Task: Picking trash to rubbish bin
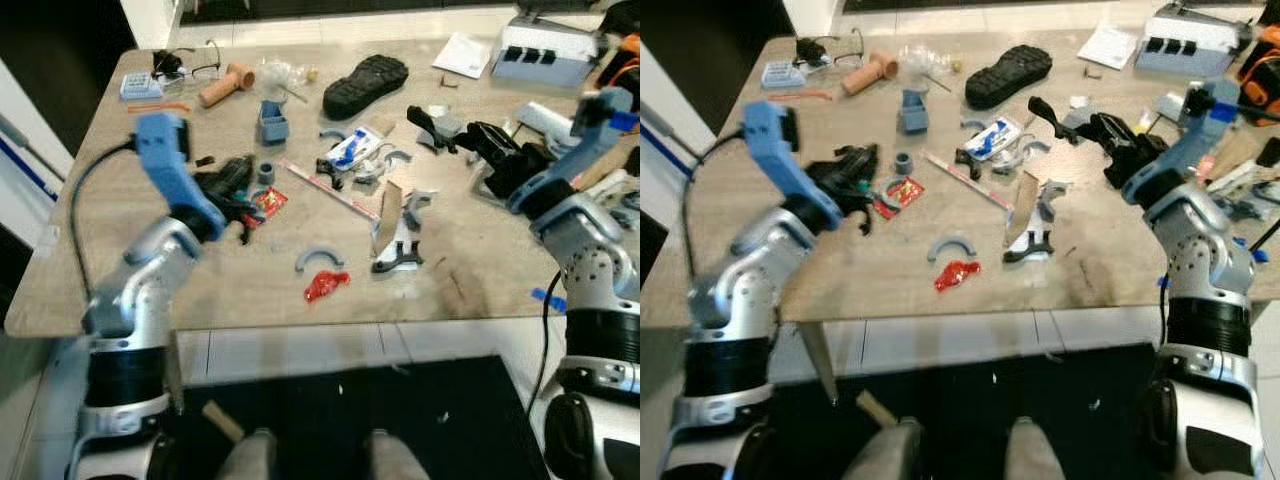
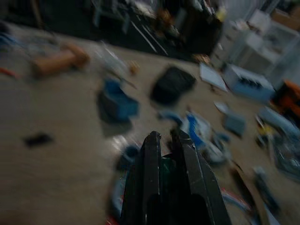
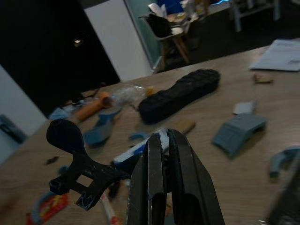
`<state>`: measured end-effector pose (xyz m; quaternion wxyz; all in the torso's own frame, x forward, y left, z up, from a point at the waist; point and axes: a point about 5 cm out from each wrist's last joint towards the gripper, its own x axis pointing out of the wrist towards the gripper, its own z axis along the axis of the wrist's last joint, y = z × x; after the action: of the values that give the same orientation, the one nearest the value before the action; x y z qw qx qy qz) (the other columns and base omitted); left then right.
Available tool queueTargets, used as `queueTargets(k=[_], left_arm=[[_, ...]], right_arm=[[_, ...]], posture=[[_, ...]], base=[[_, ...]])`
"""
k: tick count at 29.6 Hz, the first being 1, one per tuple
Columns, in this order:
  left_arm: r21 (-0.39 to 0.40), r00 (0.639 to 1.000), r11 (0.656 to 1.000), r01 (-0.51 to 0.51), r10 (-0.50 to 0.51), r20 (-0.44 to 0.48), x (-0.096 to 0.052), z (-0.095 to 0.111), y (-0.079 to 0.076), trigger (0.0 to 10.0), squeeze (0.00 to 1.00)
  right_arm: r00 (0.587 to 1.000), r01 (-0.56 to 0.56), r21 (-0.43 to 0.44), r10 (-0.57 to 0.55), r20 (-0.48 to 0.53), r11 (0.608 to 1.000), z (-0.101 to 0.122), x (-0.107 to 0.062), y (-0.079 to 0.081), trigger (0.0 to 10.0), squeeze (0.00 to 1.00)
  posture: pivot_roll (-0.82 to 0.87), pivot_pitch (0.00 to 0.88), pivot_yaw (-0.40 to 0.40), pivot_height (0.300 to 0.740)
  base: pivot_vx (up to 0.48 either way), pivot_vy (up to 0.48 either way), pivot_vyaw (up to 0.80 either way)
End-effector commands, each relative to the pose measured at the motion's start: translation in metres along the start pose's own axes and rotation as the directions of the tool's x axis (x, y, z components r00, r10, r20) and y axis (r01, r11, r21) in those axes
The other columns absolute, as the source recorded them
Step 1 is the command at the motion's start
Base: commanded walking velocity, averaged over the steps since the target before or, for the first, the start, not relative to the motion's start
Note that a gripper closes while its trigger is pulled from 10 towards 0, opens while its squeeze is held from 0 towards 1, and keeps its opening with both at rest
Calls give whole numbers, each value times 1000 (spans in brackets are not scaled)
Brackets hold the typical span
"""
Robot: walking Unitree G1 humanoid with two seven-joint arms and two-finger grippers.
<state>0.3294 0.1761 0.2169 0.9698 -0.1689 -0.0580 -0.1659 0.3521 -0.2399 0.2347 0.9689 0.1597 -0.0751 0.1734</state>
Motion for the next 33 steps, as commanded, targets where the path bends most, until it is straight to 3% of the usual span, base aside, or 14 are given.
queueTargets(k=[1, 6, 9, 11, 15, 17, 20, 25, 33], left_arm=[[19, 1000, 1000, 10, -10, -10, 5, -5, 0, 10000, 0], [34, 999, 999, 29, -28, -26, 17, -20, -9, 10000, 0], [66, 999, 998, 25, -23, -31, 24, -30, -16, 10000, 0], [145, 1000, 989, 9, -5, -27, 27, -39, -20, 10000, 0], [175, 1000, 985, 0, 5, -25, 25, -44, -20, 10000, 0], [243, 997, 970, -18, 36, -69, 15, -62, -13, 10000, 0], [246, 994, 969, -33, 57, -93, 7, -73, -7, 10000, 0], [235, 995, 971, -49, 68, -75, 5, -75, -3, 10000, 0], [247, 994, 967, -69, 87, -62, 9, -74, 2, 10000, 0]], right_arm=[[999, -17, -22, 16, -34, 1000, -7, 6, 5, 10000, 0], [996, -61, -73, 56, -63, 996, -20, 14, 19, 10000, 0], [1000, 13, -123, -15, -12, 992, -23, 18, 21, 10000, 0], [999, 43, -153, -40, 22, 987, -30, 17, 27, 10000, 0], [999, 34, -150, -31, 23, 988, -35, 15, 32, 10000, 0], [999, -41, -171, 43, 6, 984, -54, 9, 53, 10000, 0], [994, -112, -192, 111, -17, 975, -66, 8, 66, 10000, 0], [984, -176, -201, 169, -49, 964, -82, 10, 78, 10000, 0], [988, -150, -181, 142, -55, 972, -84, 13, 73, 10000, 0]], posture=[[-119, 0, 16, 740], [-126, 0, 15, 740], [-114, 0, 2, 740], [-71, 0, -26, 740], [-71, 0, -26, 740], [-63, 0, 2, 740], [-42, 0, -5, 740], [-39, 0, 0, 740], [-44, 0, 1, 740]], base=[[0, 0, 0], [0, 0, 0], [0, 0, 0], [0, 0, 0], [0, 0, 0], [0, 0, 0], [0, 0, 0], [0, 0, 0], [-63, 0, 0]])
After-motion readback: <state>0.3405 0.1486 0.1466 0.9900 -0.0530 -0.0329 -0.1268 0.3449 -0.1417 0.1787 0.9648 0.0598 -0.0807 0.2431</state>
